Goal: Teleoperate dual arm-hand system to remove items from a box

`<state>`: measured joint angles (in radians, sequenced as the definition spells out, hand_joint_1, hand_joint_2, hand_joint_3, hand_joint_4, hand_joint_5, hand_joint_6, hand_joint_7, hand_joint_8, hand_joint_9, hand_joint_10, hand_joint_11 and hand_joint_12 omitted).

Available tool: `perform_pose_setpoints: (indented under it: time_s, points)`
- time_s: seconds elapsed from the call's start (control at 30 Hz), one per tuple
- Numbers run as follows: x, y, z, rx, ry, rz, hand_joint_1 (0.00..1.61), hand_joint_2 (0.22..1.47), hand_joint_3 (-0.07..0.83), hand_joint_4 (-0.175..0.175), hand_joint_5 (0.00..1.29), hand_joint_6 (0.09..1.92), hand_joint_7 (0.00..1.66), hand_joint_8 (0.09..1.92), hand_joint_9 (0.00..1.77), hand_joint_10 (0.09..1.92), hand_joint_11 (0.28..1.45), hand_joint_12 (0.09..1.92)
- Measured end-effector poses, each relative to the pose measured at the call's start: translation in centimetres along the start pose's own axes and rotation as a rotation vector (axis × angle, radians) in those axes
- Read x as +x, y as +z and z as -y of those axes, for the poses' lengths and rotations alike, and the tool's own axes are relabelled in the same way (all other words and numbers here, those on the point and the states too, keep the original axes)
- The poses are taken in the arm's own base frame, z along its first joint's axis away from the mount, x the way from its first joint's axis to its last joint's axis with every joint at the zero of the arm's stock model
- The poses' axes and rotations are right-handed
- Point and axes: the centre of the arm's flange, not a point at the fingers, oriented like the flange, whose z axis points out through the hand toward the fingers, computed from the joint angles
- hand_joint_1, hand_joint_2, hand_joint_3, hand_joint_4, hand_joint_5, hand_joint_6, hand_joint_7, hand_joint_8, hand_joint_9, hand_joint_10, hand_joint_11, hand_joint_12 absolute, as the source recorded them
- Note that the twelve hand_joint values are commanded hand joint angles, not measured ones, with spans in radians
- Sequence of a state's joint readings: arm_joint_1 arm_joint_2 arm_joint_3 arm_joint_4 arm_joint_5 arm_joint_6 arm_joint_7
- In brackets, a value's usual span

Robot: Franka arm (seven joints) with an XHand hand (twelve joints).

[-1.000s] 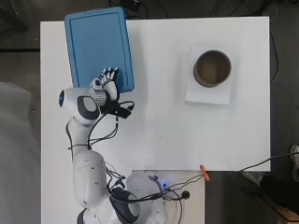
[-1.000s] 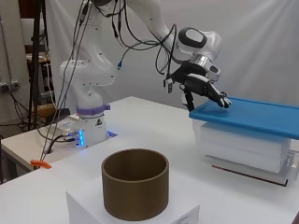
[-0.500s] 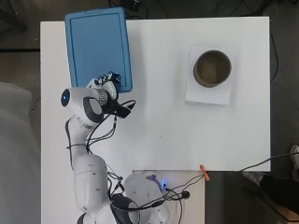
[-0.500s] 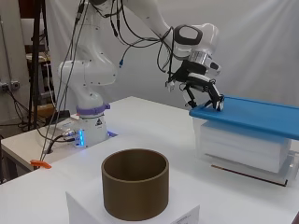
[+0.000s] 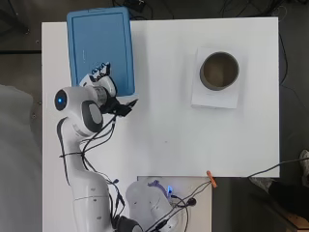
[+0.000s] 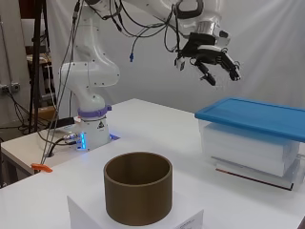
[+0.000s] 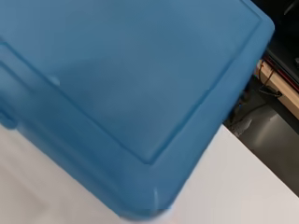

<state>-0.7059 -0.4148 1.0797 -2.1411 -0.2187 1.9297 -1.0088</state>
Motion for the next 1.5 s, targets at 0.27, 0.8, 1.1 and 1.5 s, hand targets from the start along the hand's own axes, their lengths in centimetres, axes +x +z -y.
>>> perform_pose_setpoints:
  time_s: [0.27, 0.8, 1.1, 1.5]
  points:
    - [1.8, 4.2, 3.1, 0.085, 0.044, 0.098, 0.02, 0.83, -0.003, -0.085, 0.06, 0.09, 0.20, 0.09, 0.31, 0.09, 0.47, 0.09]
    - [8.3, 8.1, 5.8, -0.040, -0.120, 0.311, 0.19, 0.88, 0.010, -0.071, 0.08, 0.09, 0.18, 0.09, 0.33, 0.09, 0.42, 0.09]
    - [8.4, 9.0, 4.2, -0.049, -0.113, 0.327, 1.00, 1.12, 0.044, -0.038, 0.31, 0.09, 0.37, 0.09, 0.53, 0.09, 0.49, 0.09]
    - [6.4, 8.3, 3.5, -0.040, -0.172, 0.168, 1.32, 1.25, 0.000, -0.175, 0.68, 1.37, 0.62, 1.60, 0.78, 1.39, 0.63, 0.78]
